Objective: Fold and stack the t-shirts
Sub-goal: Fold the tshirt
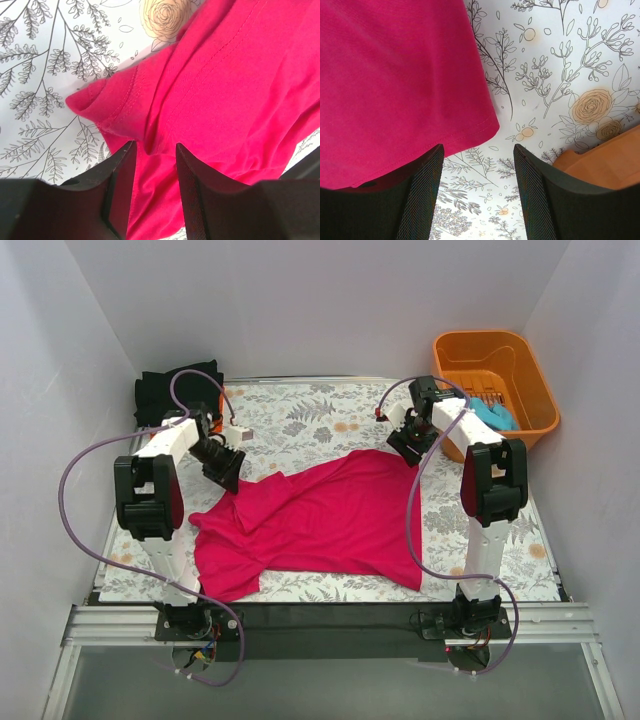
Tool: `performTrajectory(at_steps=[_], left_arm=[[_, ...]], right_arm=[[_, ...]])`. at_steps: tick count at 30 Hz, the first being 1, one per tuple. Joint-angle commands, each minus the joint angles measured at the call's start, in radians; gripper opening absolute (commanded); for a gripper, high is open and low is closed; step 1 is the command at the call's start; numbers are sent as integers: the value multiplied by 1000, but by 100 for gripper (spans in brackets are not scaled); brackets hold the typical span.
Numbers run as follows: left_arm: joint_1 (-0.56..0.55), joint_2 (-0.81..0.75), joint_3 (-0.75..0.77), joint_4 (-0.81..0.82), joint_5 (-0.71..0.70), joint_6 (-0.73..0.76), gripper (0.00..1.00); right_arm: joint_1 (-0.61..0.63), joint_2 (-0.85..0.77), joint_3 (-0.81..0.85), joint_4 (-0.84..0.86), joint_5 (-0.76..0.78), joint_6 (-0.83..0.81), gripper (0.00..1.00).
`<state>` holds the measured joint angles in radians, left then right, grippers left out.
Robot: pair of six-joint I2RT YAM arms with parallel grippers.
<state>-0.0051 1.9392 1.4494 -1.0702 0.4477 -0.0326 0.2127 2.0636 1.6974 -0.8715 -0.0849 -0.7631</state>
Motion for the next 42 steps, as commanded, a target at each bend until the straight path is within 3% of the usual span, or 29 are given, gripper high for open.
performTrajectory(at_steps=[1,17,20,21,24,27,34,38,42], left_arm=[[4,-43,8,0,-15,0,36],[4,-6,-44,4,-10,3,32],[4,-9,-35,4,-4,0,24],[4,-11,-32,6,3,-3,15],[4,-19,-6,-10,26,-18,1],[4,-28,8,-17,26,-24,0],[4,-45,46,-36,39,-35,0],[4,-46,66,-47,55,-47,0],[4,-48,77,-47,62,-53,0]], right_arm=[[-7,-17,41,-12,-7,-5,55],[-18,18,71,-9,10,-12,58],[-19,38,91,-9,10,-13,60],[-18,49,100,-11,8,-12,60],[-21,64,110,-11,-7,-18,64],[-24,81,130,-11,-22,-18,65],[-30,104,105,-23,-81,-18,56],[-30,109,73,-35,-125,-24,40],[-30,107,65,-47,-130,-27,44]])
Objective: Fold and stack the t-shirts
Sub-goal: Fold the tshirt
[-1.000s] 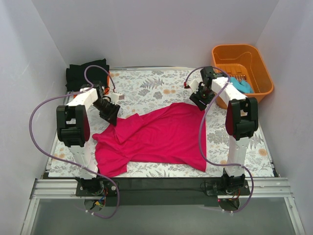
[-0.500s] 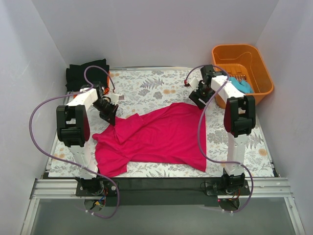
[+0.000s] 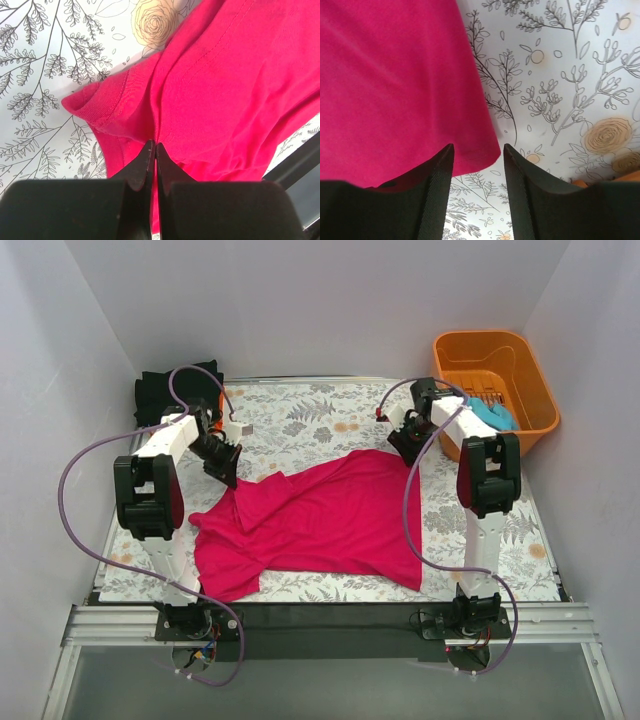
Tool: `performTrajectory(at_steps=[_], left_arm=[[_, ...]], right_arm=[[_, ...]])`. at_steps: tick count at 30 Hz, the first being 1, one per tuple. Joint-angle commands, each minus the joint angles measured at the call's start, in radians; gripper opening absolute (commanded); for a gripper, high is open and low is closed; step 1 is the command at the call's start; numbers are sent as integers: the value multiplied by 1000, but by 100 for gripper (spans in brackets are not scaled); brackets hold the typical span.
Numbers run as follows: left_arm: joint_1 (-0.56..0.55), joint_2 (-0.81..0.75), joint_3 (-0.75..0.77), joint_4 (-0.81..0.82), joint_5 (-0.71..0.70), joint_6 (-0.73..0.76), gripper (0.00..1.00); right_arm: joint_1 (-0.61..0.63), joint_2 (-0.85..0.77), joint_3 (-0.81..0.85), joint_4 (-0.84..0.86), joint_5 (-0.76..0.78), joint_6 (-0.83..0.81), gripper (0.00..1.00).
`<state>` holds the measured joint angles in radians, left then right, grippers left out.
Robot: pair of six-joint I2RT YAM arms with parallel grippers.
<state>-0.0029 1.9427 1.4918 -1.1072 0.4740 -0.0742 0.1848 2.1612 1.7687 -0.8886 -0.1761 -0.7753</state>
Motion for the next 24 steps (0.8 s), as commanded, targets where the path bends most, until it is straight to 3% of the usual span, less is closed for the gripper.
performTrajectory(at_steps=[1,6,7,10,16,20,24], left_arm=[[1,-51,36,-10,35,-13,0],[1,-62,42,-11,34,-18,0],[1,-62,42,-11,35,-18,0],[1,-71,38,-14,37,-21,0],[1,-74,44,-11,49,-35,0],[1,-83,41,-2,52,-52,0],[1,-82,41,1,61,-62,0]], right_arm=[[-5,11,-6,-30,-37,-15,45],[-19,52,14,-38,-29,-7,39],[-18,55,27,-45,-34,-7,24],[-19,25,37,-62,-57,-7,2],[14,-164,-9,-95,-144,-22,1],[106,-322,-162,-96,-161,-30,1],[281,-400,-476,-95,-112,-59,4]])
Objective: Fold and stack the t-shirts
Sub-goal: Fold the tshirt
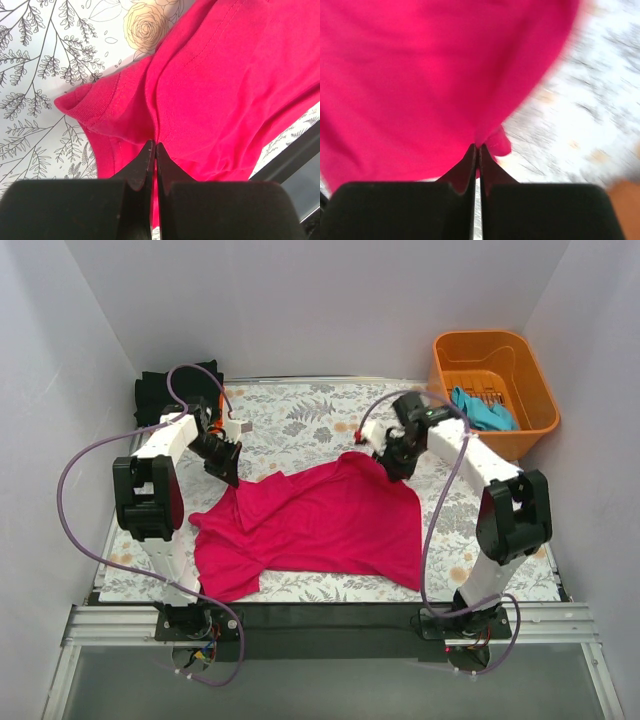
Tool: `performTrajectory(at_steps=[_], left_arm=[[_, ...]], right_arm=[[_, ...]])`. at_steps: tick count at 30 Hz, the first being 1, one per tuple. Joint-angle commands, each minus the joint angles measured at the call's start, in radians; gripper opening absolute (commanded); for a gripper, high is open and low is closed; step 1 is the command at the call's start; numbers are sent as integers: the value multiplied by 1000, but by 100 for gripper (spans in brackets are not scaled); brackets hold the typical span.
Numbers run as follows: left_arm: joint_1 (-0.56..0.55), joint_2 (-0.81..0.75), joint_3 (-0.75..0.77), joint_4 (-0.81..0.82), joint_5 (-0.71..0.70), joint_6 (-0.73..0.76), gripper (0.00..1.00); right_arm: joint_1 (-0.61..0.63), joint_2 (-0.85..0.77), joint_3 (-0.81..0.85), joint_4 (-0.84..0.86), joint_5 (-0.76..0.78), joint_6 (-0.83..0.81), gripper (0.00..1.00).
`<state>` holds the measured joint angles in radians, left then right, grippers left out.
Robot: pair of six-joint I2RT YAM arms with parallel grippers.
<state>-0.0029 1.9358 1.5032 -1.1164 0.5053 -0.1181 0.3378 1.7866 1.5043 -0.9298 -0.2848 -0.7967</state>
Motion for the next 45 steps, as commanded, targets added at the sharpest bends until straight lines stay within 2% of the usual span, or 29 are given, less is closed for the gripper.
performTrajectory(at_steps=[1,2,3,4,5,7,10,11,16,24,33,41,45], left_arm=[[1,-74,32,6,30,-18,0],[1,-74,34,7,29,-18,0],[1,-75,32,7,27,-18,0],[1,-75,34,6,24,-18,0],[1,-75,32,4,24,-18,0],[1,-75,35,0,27,-18,0],[1,-69,37,1,32,-22,0],[0,-64,43,-2,33,-25,0],[1,-51,54,0,39,-31,0],[1,-61,40,6,39,-29,0],[1,-67,23,10,41,-26,0],[1,-54,32,10,42,-32,0],[1,-63,29,13,42,-34,0]], right_arm=[[156,-42,-258,-55,1,-44,19],[177,-82,-297,-56,-2,-52,35],[194,-107,-329,-57,-14,-58,64],[191,-128,-343,-57,-31,-53,76],[187,-157,-336,-58,-42,-46,81],[152,-165,-262,-58,-76,10,80],[70,-126,-149,-58,-148,99,67],[41,-109,-127,-60,-157,125,58],[1,43,-70,-34,-195,278,40],[3,118,-87,22,-143,341,40],[3,189,-78,36,-102,363,46],[3,227,-92,48,-123,364,40],[3,223,-85,43,-128,367,28]])
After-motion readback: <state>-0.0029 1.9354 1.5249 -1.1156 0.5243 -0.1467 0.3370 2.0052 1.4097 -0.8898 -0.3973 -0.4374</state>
